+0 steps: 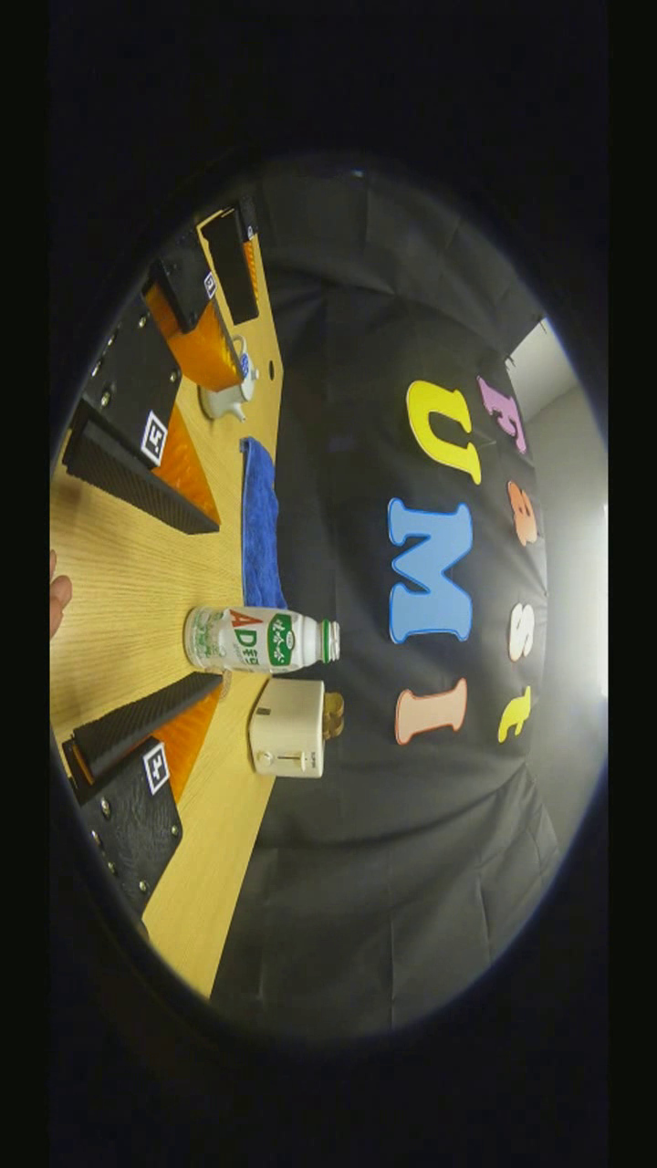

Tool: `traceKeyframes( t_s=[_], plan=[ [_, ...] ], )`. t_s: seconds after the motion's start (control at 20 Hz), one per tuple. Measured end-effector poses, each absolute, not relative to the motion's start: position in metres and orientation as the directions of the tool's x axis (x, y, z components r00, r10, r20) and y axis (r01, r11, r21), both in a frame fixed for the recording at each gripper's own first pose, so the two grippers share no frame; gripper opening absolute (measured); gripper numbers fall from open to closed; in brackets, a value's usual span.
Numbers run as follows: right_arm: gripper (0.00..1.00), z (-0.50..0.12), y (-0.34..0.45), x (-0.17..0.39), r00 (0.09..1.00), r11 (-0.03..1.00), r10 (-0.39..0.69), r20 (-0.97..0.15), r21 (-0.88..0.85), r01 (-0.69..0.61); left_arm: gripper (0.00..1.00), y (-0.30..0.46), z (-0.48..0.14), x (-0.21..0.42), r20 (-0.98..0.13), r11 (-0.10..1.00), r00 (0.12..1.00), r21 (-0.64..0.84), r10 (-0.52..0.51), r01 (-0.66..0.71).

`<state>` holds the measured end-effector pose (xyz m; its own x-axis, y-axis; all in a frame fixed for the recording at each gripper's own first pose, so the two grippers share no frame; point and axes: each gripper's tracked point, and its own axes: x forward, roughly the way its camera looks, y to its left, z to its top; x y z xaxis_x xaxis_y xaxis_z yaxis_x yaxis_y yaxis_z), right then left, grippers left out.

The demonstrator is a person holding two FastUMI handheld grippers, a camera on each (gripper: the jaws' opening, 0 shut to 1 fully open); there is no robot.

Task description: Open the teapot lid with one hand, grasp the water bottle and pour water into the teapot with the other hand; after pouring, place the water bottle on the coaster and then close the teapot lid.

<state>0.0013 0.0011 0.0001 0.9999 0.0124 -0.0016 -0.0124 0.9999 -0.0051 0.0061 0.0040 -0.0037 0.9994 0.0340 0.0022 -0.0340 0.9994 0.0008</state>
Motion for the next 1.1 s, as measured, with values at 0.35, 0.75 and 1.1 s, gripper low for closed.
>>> traceKeyframes(
  t_s=[0.35,0.75,1.1],
  plan=[
    [0.95,-0.001,0.000,0.003,1.000,1.000,0.030,-0.002,0.009,-0.029,0.96,0.057,-0.015,0.050,-0.053,0.996,0.995,-0.021,0.088,-0.090],
    [0.94,0.000,-0.004,0.006,1.000,1.000,0.021,0.000,0.018,-0.021,0.98,0.093,-0.007,0.099,-0.061,0.990,0.988,0.000,0.143,-0.143],
    [0.94,0.000,-0.008,0.006,1.000,0.999,0.017,-0.001,0.043,-0.017,0.98,0.103,-0.031,0.133,-0.143,0.988,0.977,0.016,0.156,-0.156]
  ],
)
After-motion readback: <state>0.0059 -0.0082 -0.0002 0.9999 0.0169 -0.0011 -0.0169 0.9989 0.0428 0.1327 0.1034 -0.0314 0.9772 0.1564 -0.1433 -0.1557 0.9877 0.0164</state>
